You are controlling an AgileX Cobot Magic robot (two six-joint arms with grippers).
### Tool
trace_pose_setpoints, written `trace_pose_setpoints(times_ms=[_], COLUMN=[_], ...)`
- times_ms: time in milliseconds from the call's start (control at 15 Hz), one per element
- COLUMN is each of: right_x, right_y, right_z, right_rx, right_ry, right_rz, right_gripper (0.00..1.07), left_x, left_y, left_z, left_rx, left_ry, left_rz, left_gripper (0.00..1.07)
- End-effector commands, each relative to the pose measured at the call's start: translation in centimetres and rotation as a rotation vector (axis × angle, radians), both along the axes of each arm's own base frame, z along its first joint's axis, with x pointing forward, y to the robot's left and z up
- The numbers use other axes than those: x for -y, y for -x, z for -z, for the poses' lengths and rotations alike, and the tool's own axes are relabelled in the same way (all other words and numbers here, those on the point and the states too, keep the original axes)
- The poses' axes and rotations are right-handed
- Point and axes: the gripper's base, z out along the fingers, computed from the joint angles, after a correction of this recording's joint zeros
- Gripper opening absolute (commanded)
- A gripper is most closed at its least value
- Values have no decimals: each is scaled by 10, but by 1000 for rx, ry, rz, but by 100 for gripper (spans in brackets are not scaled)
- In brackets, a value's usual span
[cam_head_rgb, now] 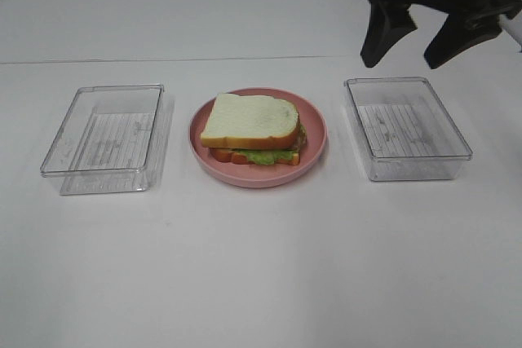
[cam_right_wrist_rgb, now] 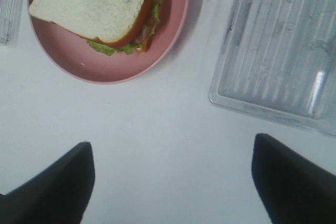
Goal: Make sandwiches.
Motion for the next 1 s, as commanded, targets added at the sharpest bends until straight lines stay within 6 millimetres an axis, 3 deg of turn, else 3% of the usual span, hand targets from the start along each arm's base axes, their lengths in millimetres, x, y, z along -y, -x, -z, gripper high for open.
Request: trace_pose_setpoints(times_ms=[67,267,333,533,600,800,1000], right_x=[12,26,34,50,52,74,86], right_y=[33,85,114,174,184,237,270], right_z=[-20,-26,-18,2,7,35,38], right_rx=[34,54,37,17,17,105,325], right_ry=[29,31,35,41,42,115,97], right_rz=[-2,-3,-4,-10,-12,-21,-1], right_gripper=[77,77,77,77,77,77,77], left_x=[0,0,0,0,0,0,0], left_y=[3,3,3,3,3,3,3], left_z=[1,1,1,1,1,1,1], left_rx=[27,27,27,27,27,27,27], left_ry=[9,9,9,9,9,9,9], left_rz=[-2,-2,-2,-2,-2,-2,-2], left_gripper=[75,75,75,75,75,75,75])
